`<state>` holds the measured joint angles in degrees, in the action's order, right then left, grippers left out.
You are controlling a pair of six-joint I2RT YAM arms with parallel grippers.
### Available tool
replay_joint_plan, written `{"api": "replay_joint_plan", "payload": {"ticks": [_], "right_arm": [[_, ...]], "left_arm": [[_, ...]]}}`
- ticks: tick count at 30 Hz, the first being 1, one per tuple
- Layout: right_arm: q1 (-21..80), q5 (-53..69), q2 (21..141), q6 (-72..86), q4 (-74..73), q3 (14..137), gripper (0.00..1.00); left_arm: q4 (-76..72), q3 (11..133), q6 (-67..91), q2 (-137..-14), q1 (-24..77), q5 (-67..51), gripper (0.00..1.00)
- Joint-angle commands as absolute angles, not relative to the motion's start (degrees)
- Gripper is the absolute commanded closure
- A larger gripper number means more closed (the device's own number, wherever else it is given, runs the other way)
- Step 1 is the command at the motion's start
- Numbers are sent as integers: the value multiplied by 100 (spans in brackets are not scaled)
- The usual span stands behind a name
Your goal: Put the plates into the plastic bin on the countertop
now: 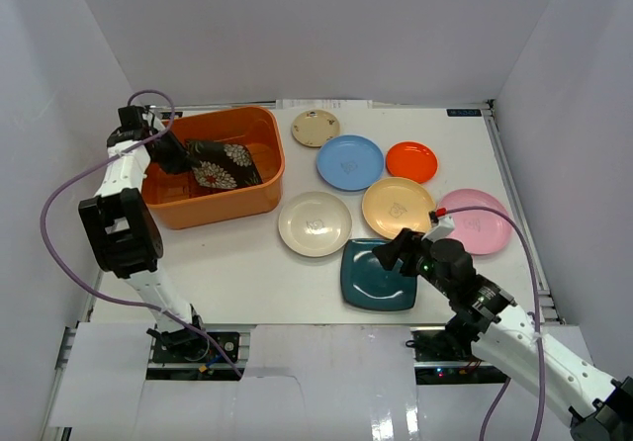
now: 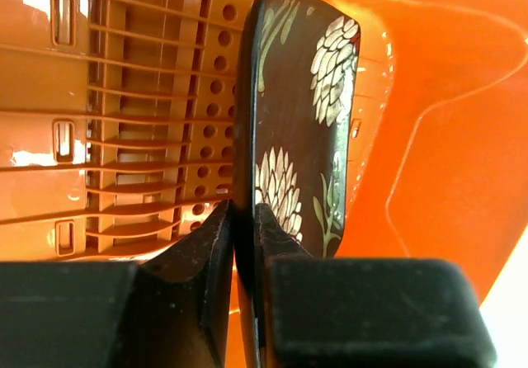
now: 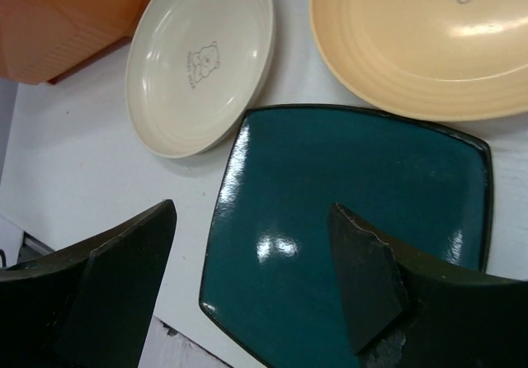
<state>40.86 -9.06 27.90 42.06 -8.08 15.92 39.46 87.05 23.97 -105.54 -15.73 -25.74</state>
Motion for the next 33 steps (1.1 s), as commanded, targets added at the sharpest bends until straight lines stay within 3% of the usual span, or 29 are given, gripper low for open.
{"api": "replay_joint_plan", "payload": {"ticks": [1, 3, 5, 6, 7, 11, 24, 33], "right_arm": [[4061, -1598, 2532, 4438, -1309, 1608, 21], [4061, -1801, 2435, 4456, -1607, 1608, 20], [4061, -2231, 2391, 4552, -1897, 1643, 21], [4061, -2467, 2286, 4570, -2116, 1626, 21], [4061, -2565, 2216, 4596, -2205, 1591, 22], [4052, -2821, 1987, 4807, -2583, 1389, 23], [4034, -2199, 2619, 5405, -2821, 1064, 23], [4025, -794, 2242, 5950, -2716, 519, 40]], "left_arm": [[3657, 8764, 2426, -10134, -1573, -2699, 74], [3517, 8475, 2443, -10038, -1582, -2514, 67], [3428, 8315, 2470, -9950, -1573, -2330, 52], [3358, 8236, 2487, -9862, -1582, -2277, 36], [3340, 8218, 2513, -9818, -1582, -2215, 27], [3095, 8148, 2750, -9432, -1582, -2109, 2], [1512, 6865, 3427, -7253, -1213, -2548, 2], [1433, 5689, 3366, -6083, -89, -3716, 2]]}}
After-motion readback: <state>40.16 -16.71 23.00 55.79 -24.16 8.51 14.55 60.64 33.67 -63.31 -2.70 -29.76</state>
